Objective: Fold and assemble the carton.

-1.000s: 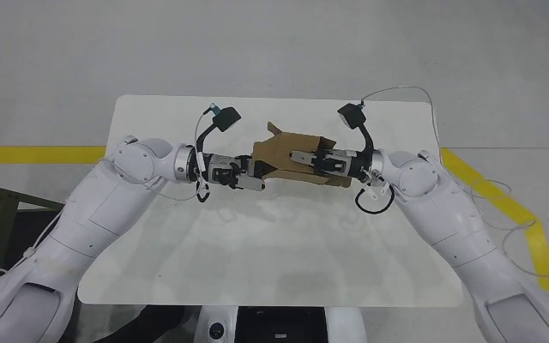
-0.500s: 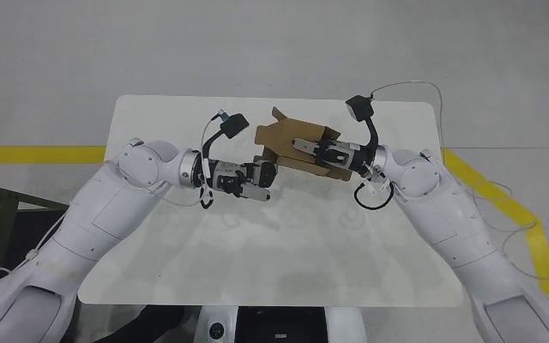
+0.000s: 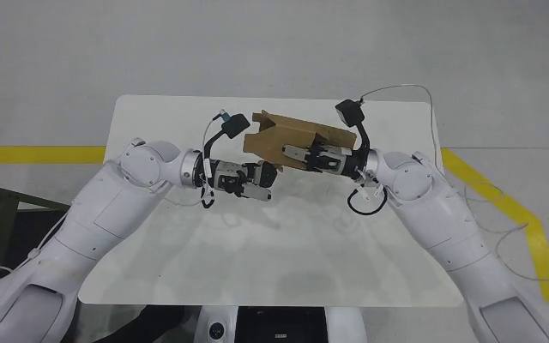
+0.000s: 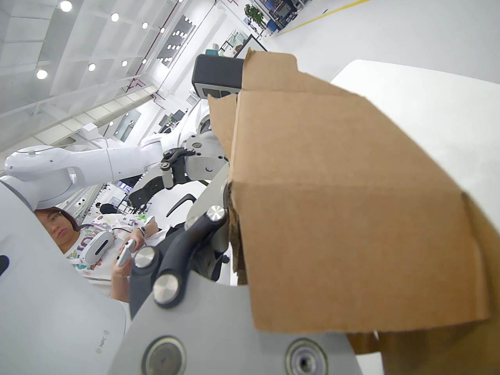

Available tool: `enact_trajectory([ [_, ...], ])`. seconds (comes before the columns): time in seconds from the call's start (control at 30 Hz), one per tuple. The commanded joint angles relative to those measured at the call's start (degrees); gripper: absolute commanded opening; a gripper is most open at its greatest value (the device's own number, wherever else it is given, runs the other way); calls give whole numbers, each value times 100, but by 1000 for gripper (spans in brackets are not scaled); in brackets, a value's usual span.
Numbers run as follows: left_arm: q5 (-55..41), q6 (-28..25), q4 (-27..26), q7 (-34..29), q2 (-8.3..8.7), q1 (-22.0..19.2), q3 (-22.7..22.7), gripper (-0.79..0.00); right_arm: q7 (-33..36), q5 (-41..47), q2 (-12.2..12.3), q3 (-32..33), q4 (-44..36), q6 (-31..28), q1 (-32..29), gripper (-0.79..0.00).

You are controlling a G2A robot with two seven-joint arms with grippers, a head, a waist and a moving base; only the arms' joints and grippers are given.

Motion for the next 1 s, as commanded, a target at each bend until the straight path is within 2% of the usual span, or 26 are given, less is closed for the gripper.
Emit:
enact_trajectory([
  [0.0, 8, -9, -7, 9, 2, -5, -16, 0, 19, 2, -18, -26, -9, 10, 1, -785],
  [0.4, 22, -19, -55, 19, 29, 27, -94, 0, 36, -6, -100, -31, 75, -1, 12, -785],
  [0.6, 58, -49, 1, 49, 57, 33, -183, 0, 68, 79, -75, 192, 233, -86, -30, -785],
  [0.97, 241, -169, 243, 169, 169, 105, -521, 0, 805, 399, 59, 581, 335, -88, -253, -785],
])
